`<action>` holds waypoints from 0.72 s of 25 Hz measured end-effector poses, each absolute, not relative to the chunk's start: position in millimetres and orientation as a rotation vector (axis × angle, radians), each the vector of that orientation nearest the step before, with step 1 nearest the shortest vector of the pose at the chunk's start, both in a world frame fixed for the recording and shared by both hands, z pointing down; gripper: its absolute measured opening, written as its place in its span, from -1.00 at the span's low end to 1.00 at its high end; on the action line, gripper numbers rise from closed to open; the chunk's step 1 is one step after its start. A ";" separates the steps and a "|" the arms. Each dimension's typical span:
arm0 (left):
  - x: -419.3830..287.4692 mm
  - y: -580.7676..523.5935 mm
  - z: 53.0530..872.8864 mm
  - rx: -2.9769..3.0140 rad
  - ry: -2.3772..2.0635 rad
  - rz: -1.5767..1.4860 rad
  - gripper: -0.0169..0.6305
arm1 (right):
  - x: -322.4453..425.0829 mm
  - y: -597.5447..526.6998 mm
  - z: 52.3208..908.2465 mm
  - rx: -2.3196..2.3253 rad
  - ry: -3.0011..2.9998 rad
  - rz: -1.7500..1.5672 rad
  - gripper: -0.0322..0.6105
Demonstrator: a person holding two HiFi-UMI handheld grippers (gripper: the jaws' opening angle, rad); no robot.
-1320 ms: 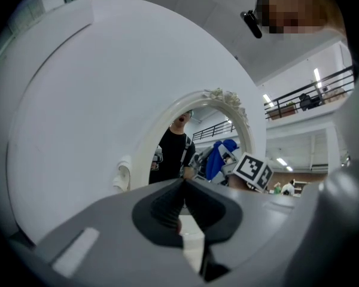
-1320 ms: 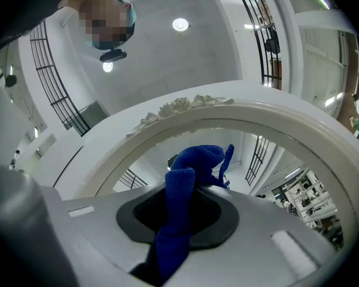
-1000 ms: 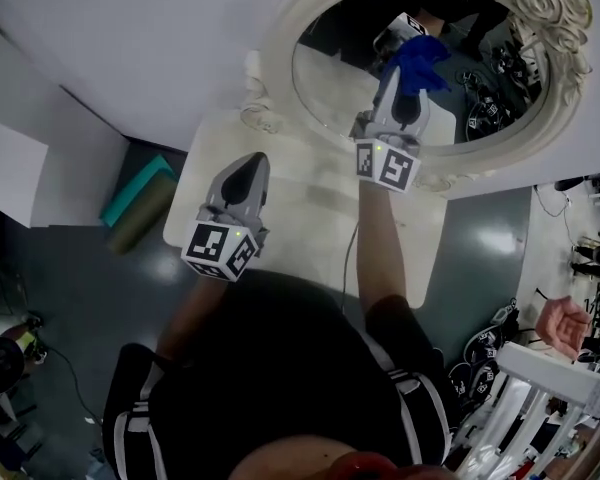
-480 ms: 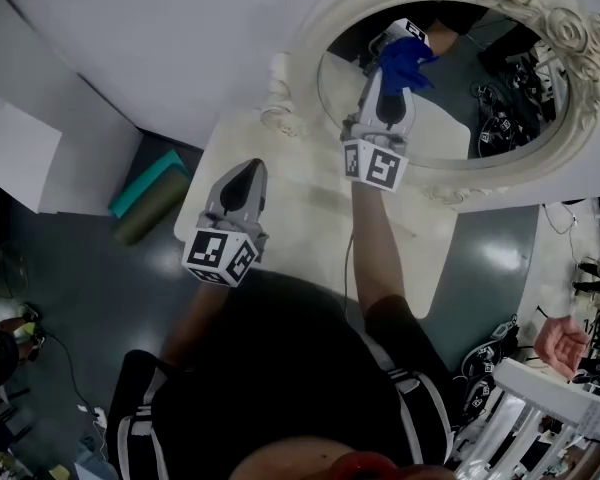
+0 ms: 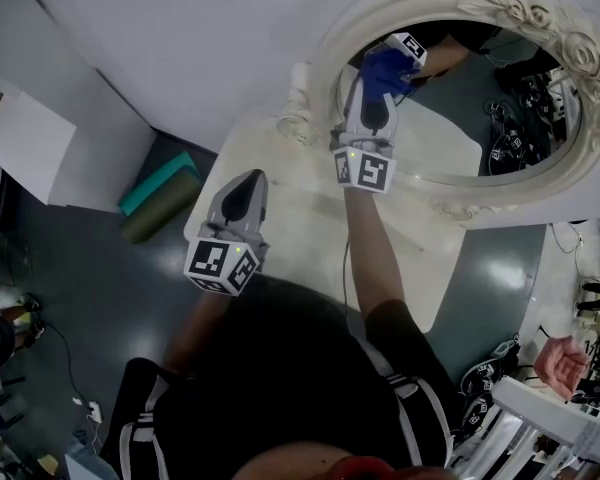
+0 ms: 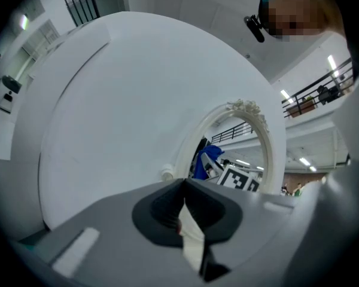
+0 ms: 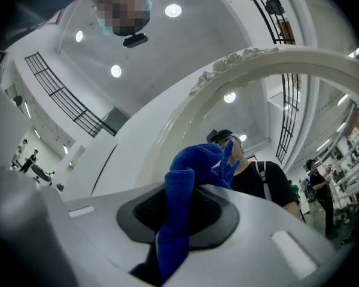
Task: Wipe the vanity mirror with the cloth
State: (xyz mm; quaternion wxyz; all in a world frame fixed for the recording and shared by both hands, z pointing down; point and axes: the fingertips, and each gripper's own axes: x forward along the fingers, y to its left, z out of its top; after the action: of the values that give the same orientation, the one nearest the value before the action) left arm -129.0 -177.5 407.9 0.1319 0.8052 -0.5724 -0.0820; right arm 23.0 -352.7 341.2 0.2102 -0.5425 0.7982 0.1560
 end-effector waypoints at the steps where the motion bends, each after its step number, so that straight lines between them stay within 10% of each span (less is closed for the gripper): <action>1: -131.0 -176.6 408.5 2.332 -1.668 -0.236 -0.91 | 19.9 -353.7 343.3 -1.503 2.226 0.431 -0.68; 18: -150.6 -160.8 410.0 2.299 -1.703 -0.226 -0.91 | -4.7 -359.8 363.6 -1.421 2.307 0.328 -0.68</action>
State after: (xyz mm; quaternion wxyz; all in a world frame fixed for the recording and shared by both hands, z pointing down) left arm -150.6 -160.8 410.0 0.1356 0.7936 -0.5879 -0.0781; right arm -4.7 -359.8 363.6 0.2048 -0.5097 0.8273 0.1176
